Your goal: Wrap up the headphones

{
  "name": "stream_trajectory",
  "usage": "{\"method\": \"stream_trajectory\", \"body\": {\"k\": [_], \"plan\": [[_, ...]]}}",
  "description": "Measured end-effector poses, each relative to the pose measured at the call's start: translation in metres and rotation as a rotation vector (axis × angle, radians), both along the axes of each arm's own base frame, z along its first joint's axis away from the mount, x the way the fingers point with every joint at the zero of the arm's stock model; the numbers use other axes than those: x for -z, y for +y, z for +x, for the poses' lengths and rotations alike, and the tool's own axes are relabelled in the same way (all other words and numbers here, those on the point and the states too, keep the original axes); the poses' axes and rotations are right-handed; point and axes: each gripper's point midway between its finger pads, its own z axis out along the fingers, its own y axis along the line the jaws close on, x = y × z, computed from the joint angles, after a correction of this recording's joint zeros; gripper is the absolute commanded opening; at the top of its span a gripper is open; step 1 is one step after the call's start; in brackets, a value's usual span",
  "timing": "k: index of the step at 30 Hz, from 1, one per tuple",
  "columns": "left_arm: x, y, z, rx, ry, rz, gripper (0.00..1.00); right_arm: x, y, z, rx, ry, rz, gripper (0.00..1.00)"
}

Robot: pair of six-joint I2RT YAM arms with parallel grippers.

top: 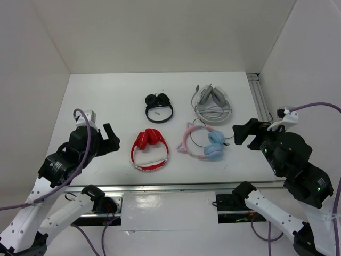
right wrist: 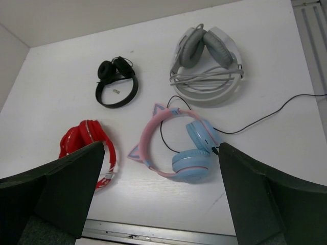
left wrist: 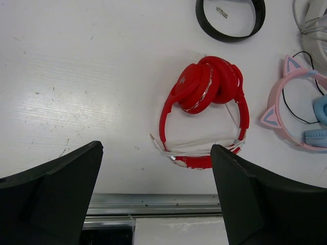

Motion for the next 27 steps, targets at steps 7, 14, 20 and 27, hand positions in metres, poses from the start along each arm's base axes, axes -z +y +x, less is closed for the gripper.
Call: {"method": "stream_trajectory", "body": {"k": [7, 14, 20, 27], "plan": [[0.001, 0.001, -0.002, 0.004, 0.004, 0.003, 1.0, 0.016, 0.004, 0.009, 0.016, 0.051, -0.033, 1.0], [-0.002, -0.019, 0.003, 0.119, 0.008, -0.006, 1.0, 0.025, 0.011, 0.012, -0.011, 0.08, -0.048, 1.0], [0.009, -0.086, 0.051, 0.285, 0.111, -0.006, 1.0, 0.046, 0.025, 0.014, -0.078, 0.13, -0.071, 1.0], [0.016, -0.222, 0.086, 0.586, 0.141, 0.068, 1.0, 0.052, 0.035, 0.014, -0.131, 0.155, -0.083, 1.0]]}}
